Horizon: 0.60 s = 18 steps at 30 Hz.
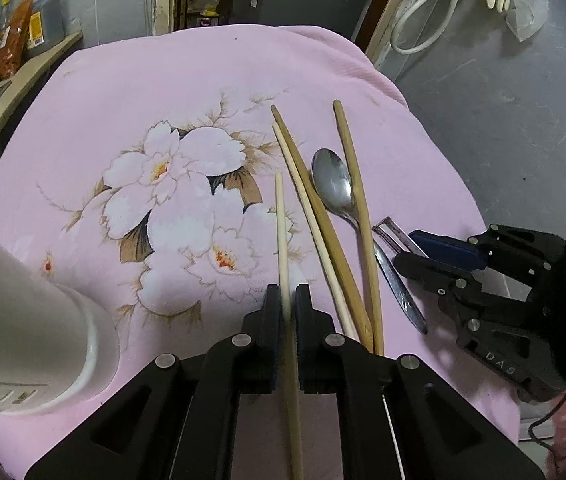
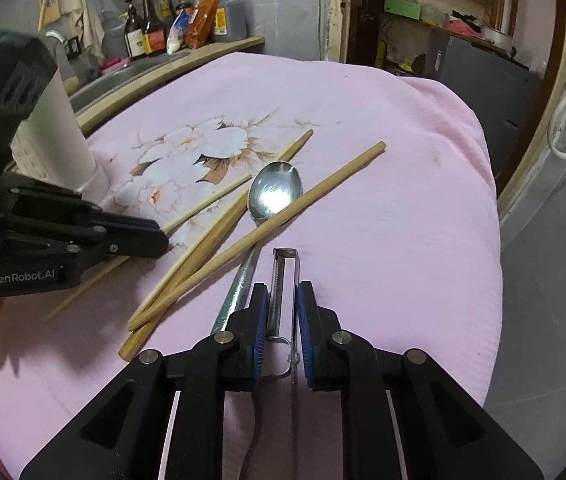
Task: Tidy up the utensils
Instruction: 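Close the left tool on a thin chopstick while the right tool grips the metal peeler, then lift the chopstick and peeler upright and carry them to the white holder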
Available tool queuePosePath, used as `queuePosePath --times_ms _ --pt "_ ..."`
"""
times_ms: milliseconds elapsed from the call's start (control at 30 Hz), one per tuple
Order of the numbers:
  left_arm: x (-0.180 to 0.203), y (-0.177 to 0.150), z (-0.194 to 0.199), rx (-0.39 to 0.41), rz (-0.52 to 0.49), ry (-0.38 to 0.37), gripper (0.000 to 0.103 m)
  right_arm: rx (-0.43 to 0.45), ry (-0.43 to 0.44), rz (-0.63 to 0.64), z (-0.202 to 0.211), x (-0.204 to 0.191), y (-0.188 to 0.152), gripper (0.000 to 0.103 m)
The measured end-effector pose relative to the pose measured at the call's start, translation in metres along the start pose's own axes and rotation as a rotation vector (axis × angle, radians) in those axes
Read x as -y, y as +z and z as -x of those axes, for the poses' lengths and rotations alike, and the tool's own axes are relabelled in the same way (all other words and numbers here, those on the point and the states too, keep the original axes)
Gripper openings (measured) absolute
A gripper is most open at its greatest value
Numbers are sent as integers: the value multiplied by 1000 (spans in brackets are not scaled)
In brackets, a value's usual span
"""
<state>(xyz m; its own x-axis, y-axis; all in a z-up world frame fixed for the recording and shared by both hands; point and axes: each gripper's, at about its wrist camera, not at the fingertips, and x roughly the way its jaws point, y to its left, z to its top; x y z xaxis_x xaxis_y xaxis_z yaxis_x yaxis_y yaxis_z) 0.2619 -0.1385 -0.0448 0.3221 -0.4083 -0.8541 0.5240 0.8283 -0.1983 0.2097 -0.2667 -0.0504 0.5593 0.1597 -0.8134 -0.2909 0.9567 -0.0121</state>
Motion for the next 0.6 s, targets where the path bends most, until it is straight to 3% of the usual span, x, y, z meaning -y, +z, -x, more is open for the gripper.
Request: queuePosePath --times_ms 167,300,600 --pt "-1 -12 7 53 15 16 3 18 17 -21 6 -2 -7 10" --pt "4 -25 20 117 18 -7 2 100 8 -66 21 1 -21 10" --pt "27 -58 86 507 -44 37 3 544 -154 -58 100 -22 -53 10"
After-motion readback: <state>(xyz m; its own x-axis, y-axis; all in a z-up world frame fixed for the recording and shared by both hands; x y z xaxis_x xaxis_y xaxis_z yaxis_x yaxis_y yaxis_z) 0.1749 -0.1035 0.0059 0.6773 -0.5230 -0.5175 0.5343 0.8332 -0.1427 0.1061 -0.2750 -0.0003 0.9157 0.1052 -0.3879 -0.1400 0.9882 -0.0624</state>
